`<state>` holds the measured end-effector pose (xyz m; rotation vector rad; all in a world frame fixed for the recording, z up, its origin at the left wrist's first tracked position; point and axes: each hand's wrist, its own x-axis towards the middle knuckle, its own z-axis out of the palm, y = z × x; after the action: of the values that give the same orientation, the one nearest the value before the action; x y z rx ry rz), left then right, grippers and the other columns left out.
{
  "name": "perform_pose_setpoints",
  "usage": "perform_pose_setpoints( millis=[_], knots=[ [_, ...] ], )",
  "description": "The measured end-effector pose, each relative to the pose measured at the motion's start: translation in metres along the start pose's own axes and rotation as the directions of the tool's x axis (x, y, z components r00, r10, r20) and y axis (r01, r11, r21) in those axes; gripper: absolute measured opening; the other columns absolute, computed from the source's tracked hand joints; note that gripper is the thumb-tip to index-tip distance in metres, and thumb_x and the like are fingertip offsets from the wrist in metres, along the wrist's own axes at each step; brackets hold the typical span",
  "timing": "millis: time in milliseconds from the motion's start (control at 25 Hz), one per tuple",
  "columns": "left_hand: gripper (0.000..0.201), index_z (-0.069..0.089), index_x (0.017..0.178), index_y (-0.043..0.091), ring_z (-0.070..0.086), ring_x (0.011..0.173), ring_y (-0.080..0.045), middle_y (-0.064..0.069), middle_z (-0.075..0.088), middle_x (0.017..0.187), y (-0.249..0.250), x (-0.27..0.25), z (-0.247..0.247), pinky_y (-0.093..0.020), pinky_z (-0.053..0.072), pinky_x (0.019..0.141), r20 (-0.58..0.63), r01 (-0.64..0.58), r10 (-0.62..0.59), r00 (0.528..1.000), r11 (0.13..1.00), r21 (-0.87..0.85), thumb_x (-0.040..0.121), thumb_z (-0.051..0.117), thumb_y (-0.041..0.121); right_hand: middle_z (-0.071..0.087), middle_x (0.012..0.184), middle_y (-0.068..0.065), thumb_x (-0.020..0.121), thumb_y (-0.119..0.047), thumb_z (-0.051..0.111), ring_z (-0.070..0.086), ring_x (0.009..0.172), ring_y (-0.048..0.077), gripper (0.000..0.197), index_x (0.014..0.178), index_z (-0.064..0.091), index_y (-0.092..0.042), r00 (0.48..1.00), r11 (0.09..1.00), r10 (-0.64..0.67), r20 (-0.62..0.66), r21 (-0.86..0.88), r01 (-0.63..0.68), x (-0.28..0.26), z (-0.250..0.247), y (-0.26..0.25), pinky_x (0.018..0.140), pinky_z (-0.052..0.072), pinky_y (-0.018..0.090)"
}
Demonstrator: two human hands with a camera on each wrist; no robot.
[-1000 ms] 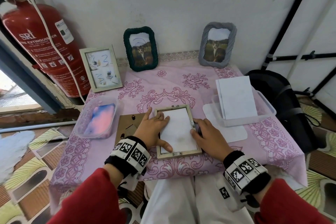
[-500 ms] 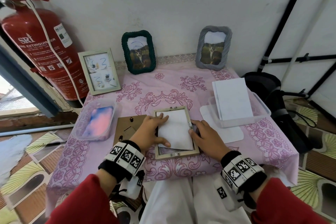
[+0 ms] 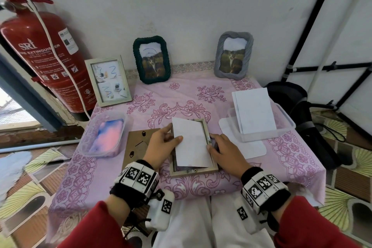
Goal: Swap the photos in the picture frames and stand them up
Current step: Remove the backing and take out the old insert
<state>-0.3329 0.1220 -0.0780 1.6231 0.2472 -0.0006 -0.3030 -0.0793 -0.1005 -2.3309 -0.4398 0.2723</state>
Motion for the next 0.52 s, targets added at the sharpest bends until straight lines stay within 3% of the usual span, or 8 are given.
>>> perform_pose_setpoints(
  millis=[80, 160, 320, 440, 520],
  knots=[
    [0.055, 0.038, 0.139, 0.007, 0.067, 0.082, -0.018, -0.007, 0.069, 0.098, -0.001, 0.001, -0.001, -0.021, 0.054, 0.054, -0.012, 0.000, 0.000, 1.000, 1.000, 0.011, 0.088, 0.059, 0.001, 0.050, 0.117, 0.008, 0.097, -0.029, 0.043, 0.053, 0.107, 0.025, 0.042, 0.136, 0.040, -0.015, 1.000, 1.000, 0.003, 0.004, 0.006, -0.003, -0.001, 0.000, -0.001, 0.092, 0.041, 0.032],
    [0.052, 0.043, 0.134, 0.009, 0.066, 0.073, -0.016, -0.003, 0.068, 0.084, 0.000, 0.000, -0.002, -0.022, 0.051, 0.047, -0.043, -0.015, 0.016, 0.999, 1.000, 0.022, 0.086, 0.062, 0.003, 0.049, 0.118, 0.009, 0.097, -0.029, 0.043, 0.053, 0.108, 0.025, 0.042, 0.137, 0.040, -0.015, 1.000, 1.000, 0.002, 0.010, 0.001, -0.002, -0.001, -0.001, -0.001, 0.092, 0.041, 0.031],
    [0.044, 0.051, 0.125, 0.007, 0.064, 0.073, -0.017, -0.002, 0.066, 0.078, 0.004, -0.002, -0.006, -0.025, 0.052, 0.052, -0.107, -0.055, 0.057, 0.993, 0.998, 0.025, 0.083, 0.066, 0.003, 0.043, 0.111, 0.005, 0.097, -0.026, 0.044, 0.048, 0.113, 0.024, 0.050, 0.143, 0.030, -0.011, 0.994, 1.000, 0.006, 0.111, 0.020, -0.008, 0.000, -0.011, -0.004, 0.095, 0.036, 0.027],
    [0.040, 0.054, 0.120, 0.005, 0.064, 0.077, -0.023, -0.006, 0.065, 0.082, 0.007, -0.004, -0.008, -0.030, 0.054, 0.056, -0.152, -0.081, 0.081, 0.985, 0.997, 0.007, 0.082, 0.067, 0.005, 0.042, 0.110, 0.006, 0.095, -0.021, 0.049, 0.049, 0.091, 0.014, 0.054, 0.144, 0.027, -0.014, 0.988, 0.994, -0.017, 0.155, 0.107, 0.000, -0.005, -0.022, -0.004, 0.082, 0.038, 0.018],
    [0.037, 0.055, 0.117, 0.005, 0.065, 0.078, -0.025, -0.009, 0.065, 0.086, 0.009, -0.006, -0.007, -0.029, 0.055, 0.055, -0.172, -0.092, 0.089, 0.981, 0.996, -0.009, 0.082, 0.068, 0.006, 0.041, 0.108, 0.001, 0.093, -0.017, 0.051, 0.048, 0.078, 0.007, 0.051, 0.141, 0.033, -0.018, 0.990, 0.991, -0.088, 0.114, 0.115, 0.075, -0.012, -0.029, -0.007, 0.071, 0.038, 0.010]
  ],
)
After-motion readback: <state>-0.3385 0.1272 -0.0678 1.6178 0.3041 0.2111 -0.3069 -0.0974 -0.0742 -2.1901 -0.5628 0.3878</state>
